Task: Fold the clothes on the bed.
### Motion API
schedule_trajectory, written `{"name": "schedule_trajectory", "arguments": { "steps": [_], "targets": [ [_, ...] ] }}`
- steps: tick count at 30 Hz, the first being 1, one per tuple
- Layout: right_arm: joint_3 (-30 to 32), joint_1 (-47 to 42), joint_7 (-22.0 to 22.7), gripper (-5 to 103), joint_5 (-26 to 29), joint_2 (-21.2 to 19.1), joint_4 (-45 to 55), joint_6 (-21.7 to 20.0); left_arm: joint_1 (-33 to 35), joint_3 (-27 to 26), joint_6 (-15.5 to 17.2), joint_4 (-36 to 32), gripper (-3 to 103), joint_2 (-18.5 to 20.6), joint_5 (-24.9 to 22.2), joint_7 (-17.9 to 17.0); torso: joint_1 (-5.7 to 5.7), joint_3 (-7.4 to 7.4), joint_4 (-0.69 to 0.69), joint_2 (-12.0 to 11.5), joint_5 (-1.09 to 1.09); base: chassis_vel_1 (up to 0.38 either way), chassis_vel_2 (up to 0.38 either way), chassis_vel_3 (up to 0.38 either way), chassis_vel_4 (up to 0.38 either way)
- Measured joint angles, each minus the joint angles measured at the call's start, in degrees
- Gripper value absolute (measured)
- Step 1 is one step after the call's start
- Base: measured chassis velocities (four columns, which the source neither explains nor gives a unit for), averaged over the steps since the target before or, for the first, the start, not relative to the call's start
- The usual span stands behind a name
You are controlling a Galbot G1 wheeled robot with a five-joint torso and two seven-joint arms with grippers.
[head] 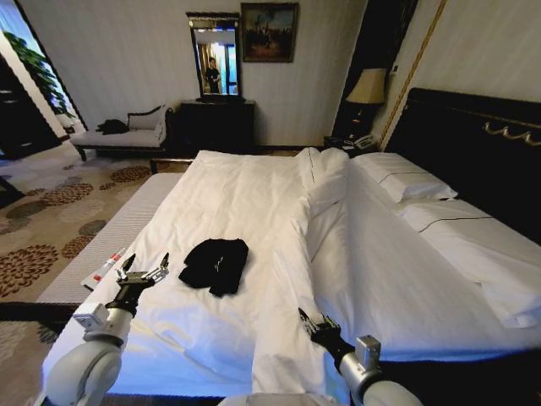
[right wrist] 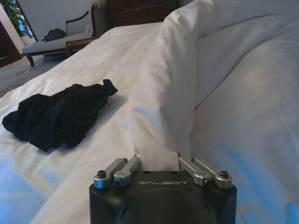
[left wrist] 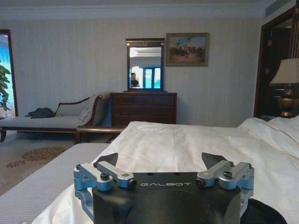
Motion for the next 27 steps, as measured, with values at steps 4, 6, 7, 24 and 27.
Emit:
{"name": "schedule_trajectory", "arguments": {
  "steps": [4,6,7,24,27],
  "targets": [
    [0.14,-0.34,0.04,8,0.0,0.12,0.17,0.22,0.03,0.12,0.03,-0.01,100,0.05,0.0,-0.02,0.0,0.0,0.0,0.0,0.0,0.0,0.0,0.0,0.0],
    [0.31,-0.54,0.06,2,0.0,0.26,0.36,0.32,-0.09,0.29,0.04,-0.01,100,0.01,0.0,-0.04,0.0,0.0,0.0,0.0,0.0,0.0,0.0,0.0,0.0],
    [0.39,-0.6,0.08,2,0.0,0.35,0.44,0.34,-0.11,0.36,0.05,0.0,100,0.0,0.0,-0.05,0.0,0.0,0.0,0.0,0.0,0.0,0.0,0.0,0.0],
    [15.41,-2.36,-3.0,1,-10.96,5.87,-1.93,10.1,-0.58,0.61,-0.07,1.24,100,-0.46,-0.14,-0.04,0.0,0.0,0.0,0.0,0.02,0.0,0.0,0.0,0.0],
    [19.77,-2.73,-3.8,1,-10.57,6.47,-2.46,12.21,-0.9,0.63,-0.1,1.46,100,-0.69,-0.15,-0.02,0.0,0.0,0.0,0.0,0.0,0.0,0.0,0.0,0.0]
  ]
}}
